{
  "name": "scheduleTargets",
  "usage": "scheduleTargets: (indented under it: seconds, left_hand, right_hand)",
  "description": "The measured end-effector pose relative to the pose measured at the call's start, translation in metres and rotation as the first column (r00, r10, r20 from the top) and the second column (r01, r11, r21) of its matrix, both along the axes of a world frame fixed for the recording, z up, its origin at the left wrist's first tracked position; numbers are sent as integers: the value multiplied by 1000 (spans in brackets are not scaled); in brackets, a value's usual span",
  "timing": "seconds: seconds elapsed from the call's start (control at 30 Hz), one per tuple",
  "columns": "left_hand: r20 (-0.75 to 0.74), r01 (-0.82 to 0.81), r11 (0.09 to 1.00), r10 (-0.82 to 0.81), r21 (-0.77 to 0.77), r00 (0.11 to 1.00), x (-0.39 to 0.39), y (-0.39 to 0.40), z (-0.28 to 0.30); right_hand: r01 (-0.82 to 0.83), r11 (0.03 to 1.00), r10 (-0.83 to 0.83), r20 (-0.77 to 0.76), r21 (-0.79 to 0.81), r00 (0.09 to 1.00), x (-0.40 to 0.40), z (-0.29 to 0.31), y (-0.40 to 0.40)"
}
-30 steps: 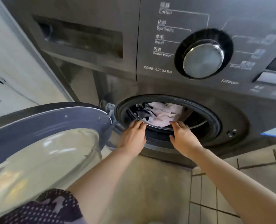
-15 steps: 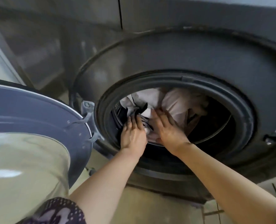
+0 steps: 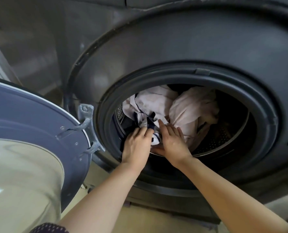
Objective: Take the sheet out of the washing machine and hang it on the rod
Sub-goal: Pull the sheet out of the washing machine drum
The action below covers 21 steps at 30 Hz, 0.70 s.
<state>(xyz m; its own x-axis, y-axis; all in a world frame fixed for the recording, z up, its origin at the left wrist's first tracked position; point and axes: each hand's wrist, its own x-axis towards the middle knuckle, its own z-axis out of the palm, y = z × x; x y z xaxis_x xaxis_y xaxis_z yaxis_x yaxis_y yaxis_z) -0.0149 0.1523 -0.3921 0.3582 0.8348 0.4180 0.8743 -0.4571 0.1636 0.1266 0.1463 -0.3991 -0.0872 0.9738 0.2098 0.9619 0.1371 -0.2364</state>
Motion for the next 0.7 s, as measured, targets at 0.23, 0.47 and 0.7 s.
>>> scheduleTargets:
  seconds: [0.23,0.47,0.7]
  left_hand:
    - [153,139,990,-141,23,978,-12,-30,13]
    - [455,232,972,-190,-37,870,-36,-61,28]
    - [262,358,923,-313,-144,913,-46,-67,40]
  right_hand:
    - [32,990,-7,-178,137,984,4,3,-10]
    - [-134,974,186,-299,185,936,2,25,-37]
    - [-207,964,241,-216,167,946,7,32,-89]
